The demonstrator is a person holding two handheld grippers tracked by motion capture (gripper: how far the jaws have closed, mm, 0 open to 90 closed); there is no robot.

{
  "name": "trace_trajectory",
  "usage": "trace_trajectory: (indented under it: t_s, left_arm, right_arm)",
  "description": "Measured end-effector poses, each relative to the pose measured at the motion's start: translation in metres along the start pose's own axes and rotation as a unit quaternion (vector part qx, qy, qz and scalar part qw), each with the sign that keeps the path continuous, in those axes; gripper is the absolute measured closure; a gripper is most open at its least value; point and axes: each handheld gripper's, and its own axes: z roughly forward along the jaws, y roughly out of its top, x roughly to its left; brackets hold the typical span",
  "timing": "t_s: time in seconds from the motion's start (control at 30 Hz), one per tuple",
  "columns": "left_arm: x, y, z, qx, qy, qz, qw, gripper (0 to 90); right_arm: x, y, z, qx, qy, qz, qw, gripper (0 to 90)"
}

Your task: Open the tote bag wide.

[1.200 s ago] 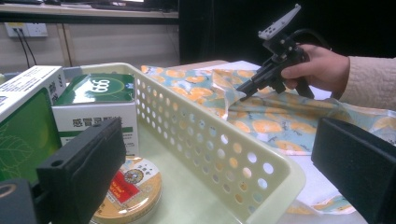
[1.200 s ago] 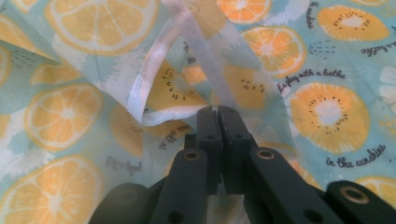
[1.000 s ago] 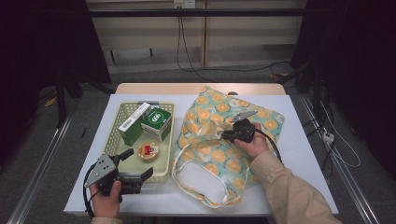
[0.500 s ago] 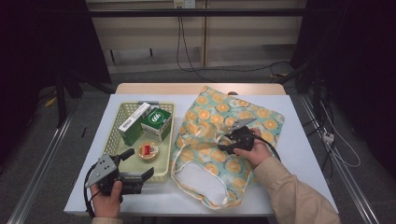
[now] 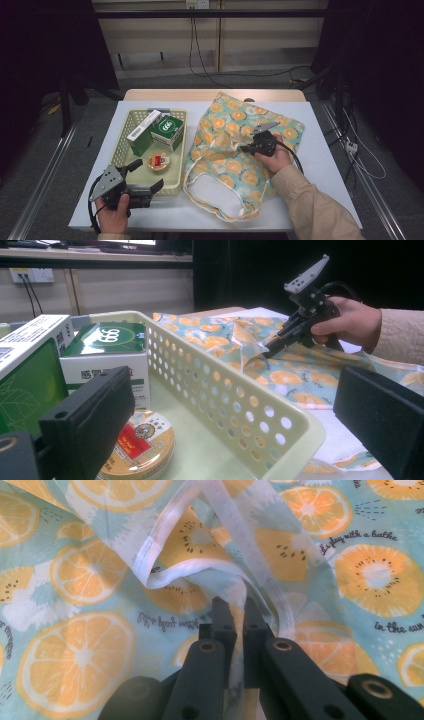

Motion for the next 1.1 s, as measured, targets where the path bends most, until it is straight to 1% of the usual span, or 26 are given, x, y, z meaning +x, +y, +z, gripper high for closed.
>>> trace_trajectory:
  t_s: [0.07, 0.13, 0.2, 0.27, 0.3, 0.33, 0.37, 0.43, 0.47, 0.57, 0.6, 0.67, 0.7, 0.77, 0.8, 0.87, 0.93, 1.0, 1.07, 1.1]
  left_arm:
    - [0.0, 0.0, -0.001, 0.002, 0.0, 0.003, 1.0, 2.6]
    - [0.0, -0.001, -0.001, 0.001, 0.001, 0.003, 1.0, 2.5]
    - [0.0, -0.001, -0.002, 0.001, 0.004, 0.002, 1.0, 2.6]
    - [0.001, 0.0, -0.003, 0.001, 0.004, 0.003, 1.0, 2.6]
    - [0.0, 0.0, -0.004, 0.001, 0.004, 0.002, 1.0, 2.6]
    - [0.001, 0.0, -0.004, 0.001, 0.005, 0.003, 1.0, 2.6]
    - [0.001, 0.0, -0.004, 0.001, 0.005, 0.002, 1.0, 2.5]
    - [0.0, 0.0, -0.003, 0.001, 0.005, 0.002, 1.0, 2.6]
    - [0.0, 0.0, -0.003, 0.001, 0.004, 0.002, 1.0, 2.6]
    - [0.0, 0.0, -0.003, 0.001, 0.004, 0.001, 1.0, 2.6]
    - [0.0, 0.0, -0.002, 0.0, 0.004, 0.001, 1.0, 2.6]
    - [0.001, -0.001, -0.001, 0.001, 0.002, 0.001, 1.0, 2.6]
    - [0.001, -0.001, -0.001, 0.001, 0.002, -0.002, 1.0, 2.5]
    - [0.001, -0.001, 0.0, 0.003, 0.002, 0.0, 1.0, 2.6]
    - [0.002, -0.001, 0.0, 0.003, 0.001, 0.0, 1.0, 2.6]
    - [0.002, -0.002, 0.0, 0.003, 0.001, -0.001, 1.0, 2.6]
    - [0.003, -0.002, 0.0, 0.005, 0.001, 0.002, 1.0, 2.6]
    - [0.003, -0.002, 0.0, 0.005, 0.001, 0.0, 1.0, 2.6]
    - [0.003, -0.002, 0.0, 0.006, 0.001, 0.001, 1.0, 2.6]
    - [0.003, -0.003, -0.001, 0.006, 0.001, 0.001, 1.0, 2.6]
  right_arm:
    - [0.001, 0.001, -0.003, 0.002, 0.006, 0.002, 1.0, 90.0]
    - [0.005, 0.003, -0.007, 0.002, 0.019, 0.005, 0.9998, 90.0]
    - [0.012, 0.005, -0.011, 0.009, 0.027, -0.003, 0.9996, 90.0]
    - [0.022, 0.009, -0.016, 0.011, 0.051, -0.01, 0.9986, 90.0]
    - [0.026, 0.011, -0.018, 0.008, 0.063, -0.014, 0.9979, 90.0]
    - [0.029, 0.013, -0.021, 0.005, 0.07, -0.014, 0.9975, 90.0]
    - [0.032, 0.015, -0.024, 0.001, 0.069, -0.015, 0.9975, 90.0]
    - [0.033, 0.021, -0.03, -0.007, 0.058, -0.023, 0.9981, 90.0]
    - [0.03, 0.023, -0.033, -0.011, 0.046, -0.021, 0.9987, 90.0]
    - [0.015, 0.024, -0.035, -0.02, 0.013, -0.008, 0.9997, 90.0]
    - [0.01, 0.024, -0.034, -0.018, 0.004, 0.003, 0.9998, 90.0]
    - [0.0, 0.022, -0.029, -0.018, -0.007, 0.014, 0.9997, 89.9]
    - [-0.003, 0.021, -0.027, -0.018, -0.01, 0.015, 0.9997, 89.2]
    - [-0.007, 0.018, -0.021, -0.018, -0.023, 0.017, 0.9994, 86.4]
    - [-0.009, 0.017, -0.017, -0.014, -0.024, 0.016, 0.9995, 84.9]
    - [-0.009, 0.015, -0.01, -0.009, -0.022, 0.013, 0.9996, 79.4]
    - [-0.008, 0.013, -0.005, -0.007, -0.024, 0.009, 0.9996, 69.8]
    - [-0.006, 0.011, -0.001, -0.01, -0.017, 0.007, 0.9998, 61.2]
    - [-0.004, 0.01, 0.002, -0.005, -0.016, 0.006, 0.9998, 46.4]
    - [-0.003, 0.01, 0.004, 0.0, -0.011, 0.006, 0.9999, 39.8]
